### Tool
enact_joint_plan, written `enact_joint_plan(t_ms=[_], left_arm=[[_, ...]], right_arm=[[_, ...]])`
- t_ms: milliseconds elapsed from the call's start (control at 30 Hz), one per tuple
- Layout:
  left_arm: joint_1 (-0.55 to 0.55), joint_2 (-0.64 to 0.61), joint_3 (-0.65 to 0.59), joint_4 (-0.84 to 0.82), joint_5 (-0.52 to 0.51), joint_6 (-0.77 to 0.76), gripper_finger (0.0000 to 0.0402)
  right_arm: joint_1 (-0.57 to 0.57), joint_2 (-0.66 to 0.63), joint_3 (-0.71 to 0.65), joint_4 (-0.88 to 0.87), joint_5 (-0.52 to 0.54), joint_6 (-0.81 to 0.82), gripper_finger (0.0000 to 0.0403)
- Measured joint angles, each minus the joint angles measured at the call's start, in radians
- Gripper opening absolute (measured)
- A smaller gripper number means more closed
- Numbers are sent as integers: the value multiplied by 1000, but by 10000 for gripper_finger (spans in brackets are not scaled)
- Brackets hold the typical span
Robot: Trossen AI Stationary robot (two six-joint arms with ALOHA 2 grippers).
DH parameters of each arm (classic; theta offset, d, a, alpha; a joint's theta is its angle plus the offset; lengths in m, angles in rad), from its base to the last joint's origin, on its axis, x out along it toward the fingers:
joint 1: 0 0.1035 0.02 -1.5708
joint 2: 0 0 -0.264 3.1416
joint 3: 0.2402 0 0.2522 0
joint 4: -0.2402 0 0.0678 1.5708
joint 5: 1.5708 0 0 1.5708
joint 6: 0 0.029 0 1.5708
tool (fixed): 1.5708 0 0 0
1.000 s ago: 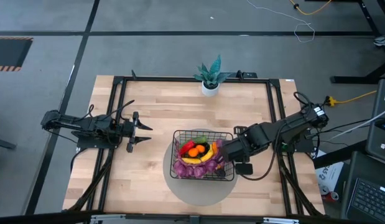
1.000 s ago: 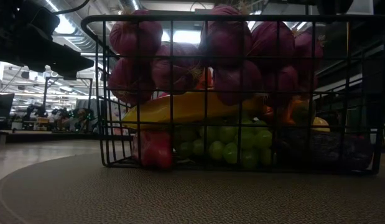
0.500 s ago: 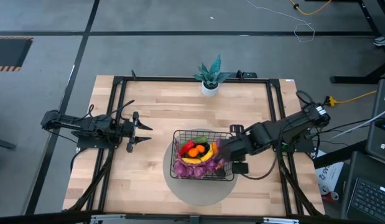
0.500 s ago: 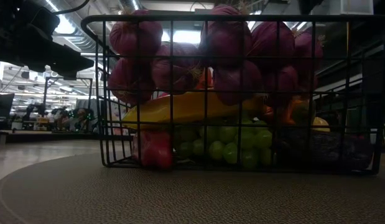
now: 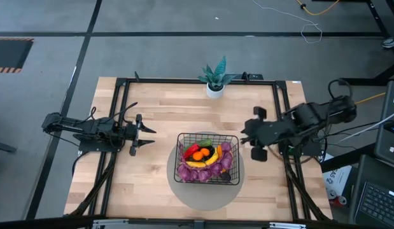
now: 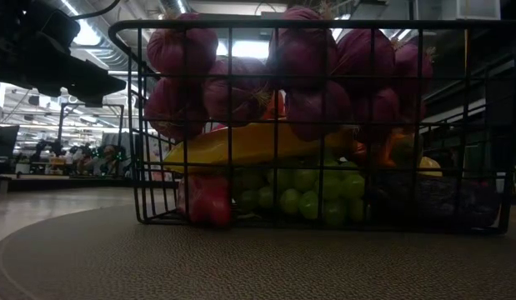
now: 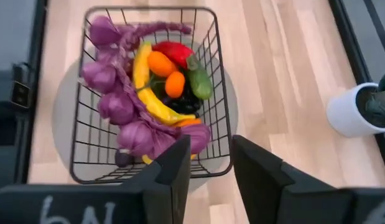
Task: Build produce basket
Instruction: Return to Home Position
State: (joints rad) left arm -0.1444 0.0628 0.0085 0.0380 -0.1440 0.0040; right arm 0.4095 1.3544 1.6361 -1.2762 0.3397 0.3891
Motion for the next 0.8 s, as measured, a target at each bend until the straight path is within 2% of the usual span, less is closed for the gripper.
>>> enact_joint_plan(t_ms=[167, 300, 667, 800], left_arm=[[0, 0, 0, 0, 0, 0, 188], [0, 0, 0, 0, 0, 0, 188], [0, 0, 0, 0, 0, 0, 188], [0, 0, 0, 0, 0, 0, 188]], right_arm=[[1, -113, -83, 65, -1, -17, 119], [0, -252, -224, 187, 0, -27, 119], [-5, -674, -877, 750, -2, -49, 119], [-27, -793, -1073, 957, -77, -89, 119]])
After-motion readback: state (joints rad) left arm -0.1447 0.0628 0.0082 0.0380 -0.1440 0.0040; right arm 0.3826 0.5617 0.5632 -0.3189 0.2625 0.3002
